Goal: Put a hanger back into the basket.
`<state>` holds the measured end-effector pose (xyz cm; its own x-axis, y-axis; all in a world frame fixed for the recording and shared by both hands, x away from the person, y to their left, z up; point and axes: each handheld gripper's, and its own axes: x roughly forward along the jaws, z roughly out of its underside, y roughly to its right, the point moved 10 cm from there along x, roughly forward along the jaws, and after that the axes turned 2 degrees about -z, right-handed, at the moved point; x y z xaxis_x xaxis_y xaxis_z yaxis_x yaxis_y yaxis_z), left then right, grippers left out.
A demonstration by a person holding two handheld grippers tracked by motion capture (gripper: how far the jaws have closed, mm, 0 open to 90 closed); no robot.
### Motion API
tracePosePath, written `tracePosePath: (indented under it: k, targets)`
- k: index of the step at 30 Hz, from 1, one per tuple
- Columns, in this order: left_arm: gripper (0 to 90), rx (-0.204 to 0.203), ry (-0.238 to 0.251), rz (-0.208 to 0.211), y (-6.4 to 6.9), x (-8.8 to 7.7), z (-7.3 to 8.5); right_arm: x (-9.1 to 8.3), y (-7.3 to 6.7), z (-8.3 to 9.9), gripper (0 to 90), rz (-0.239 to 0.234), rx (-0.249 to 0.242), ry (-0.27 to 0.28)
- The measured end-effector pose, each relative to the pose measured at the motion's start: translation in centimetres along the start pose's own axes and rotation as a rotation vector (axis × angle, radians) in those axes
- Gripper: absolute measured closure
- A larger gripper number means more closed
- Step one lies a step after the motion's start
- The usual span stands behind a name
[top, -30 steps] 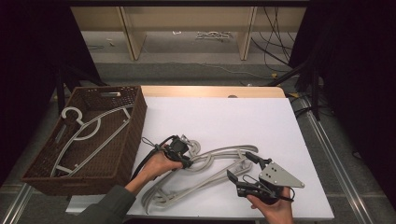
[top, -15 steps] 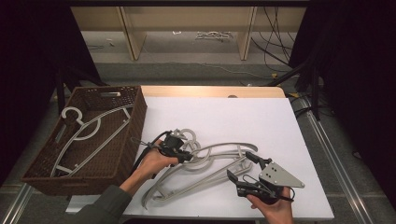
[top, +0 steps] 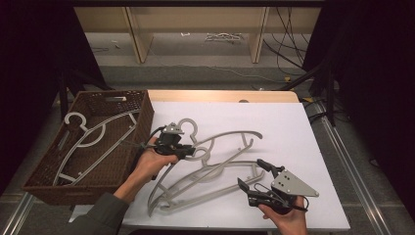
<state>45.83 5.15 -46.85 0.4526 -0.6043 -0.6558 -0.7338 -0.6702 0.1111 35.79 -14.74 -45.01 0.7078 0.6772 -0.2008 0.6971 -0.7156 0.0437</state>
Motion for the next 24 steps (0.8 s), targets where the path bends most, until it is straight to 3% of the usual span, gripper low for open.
tracePosePath:
  k: [4, 5, 9, 11, 14, 21, 24]
  targets:
    - [81.9, -0.01, 0.022, -0.004, -0.4, -1.4, -1.4, -0.1, -0.2, 0.3, 17.5, -0.008, 0.021, -0.021]
    - [81.8, -0.017, 0.033, -0.009, -0.5, -1.8, -1.9, 0.0, -0.1, 0.1, 17.5, -0.002, 0.0, -0.004]
    - [81.8, 0.004, 0.065, -0.037, -0.9, -4.0, -4.0, 0.0, -0.3, 0.2, 17.5, -0.015, 0.026, -0.014]
    - [81.8, 0.018, 0.075, -0.052, -1.1, -5.1, -4.9, 0.0, 0.0, 0.0, 17.5, -0.002, 0.003, -0.004]
    - [81.8, 0.044, 0.1, -0.078, -1.6, -7.6, -6.9, 0.0, -0.3, 0.2, 17.5, -0.016, 0.027, -0.015]
    - [81.8, 0.065, 0.109, -0.134, -3.3, -10.8, -7.9, 0.0, -0.2, 0.3, 17.5, -0.008, 0.024, -0.019]
    - [81.8, 0.042, 0.116, -0.149, -4.6, -12.4, -7.7, 0.0, -0.2, 0.3, 17.5, -0.007, 0.024, -0.019]
